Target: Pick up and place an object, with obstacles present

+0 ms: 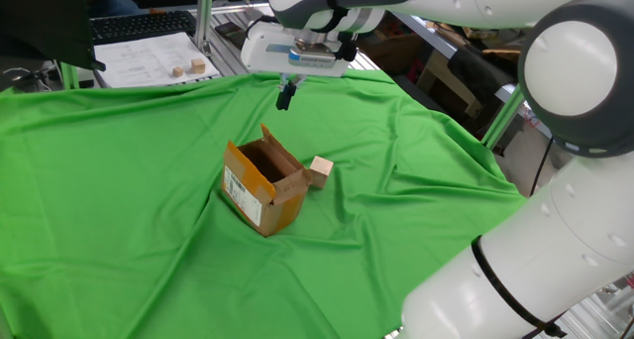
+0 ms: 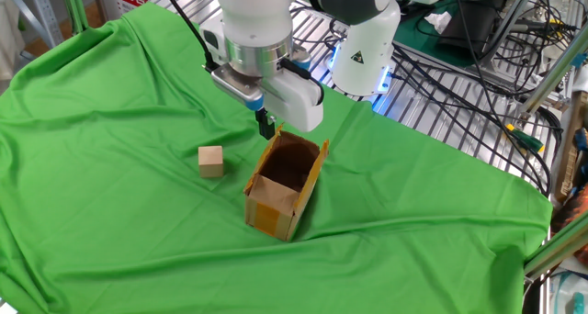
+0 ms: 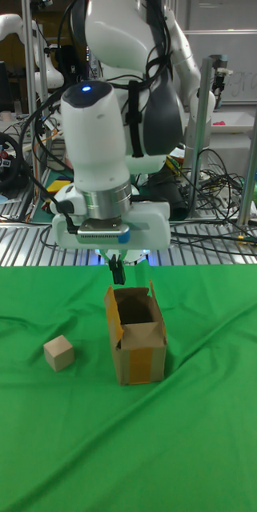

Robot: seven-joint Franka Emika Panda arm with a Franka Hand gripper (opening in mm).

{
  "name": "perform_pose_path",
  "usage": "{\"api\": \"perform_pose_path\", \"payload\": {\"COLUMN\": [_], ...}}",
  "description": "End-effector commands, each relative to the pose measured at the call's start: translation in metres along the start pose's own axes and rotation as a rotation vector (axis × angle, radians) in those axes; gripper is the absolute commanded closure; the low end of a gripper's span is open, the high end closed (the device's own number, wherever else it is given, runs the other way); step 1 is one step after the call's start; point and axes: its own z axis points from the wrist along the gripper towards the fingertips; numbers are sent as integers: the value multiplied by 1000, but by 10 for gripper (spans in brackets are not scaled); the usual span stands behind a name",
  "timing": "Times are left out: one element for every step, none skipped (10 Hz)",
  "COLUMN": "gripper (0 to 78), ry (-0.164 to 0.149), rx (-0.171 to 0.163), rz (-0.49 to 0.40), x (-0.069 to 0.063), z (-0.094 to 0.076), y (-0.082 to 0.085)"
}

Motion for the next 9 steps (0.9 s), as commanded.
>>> {"api": "perform_pose_path", "payload": {"gripper": [776,776,776,776,776,776,776,776,776], "ry": [1,1,3,4,5,5,2,0,-6], "rx": [47,50,51,51,53,54,59,61,72], "rz": [130,148,154,152,154,154,148,141,139], "x": [-1,-1,-1,-1,-1,-1,-1,-2,-3], "z": [-2,-2,-2,-2,-2,-2,0,3,6], "y": [0,0,0,0,0,0,-1,-5,-8]}}
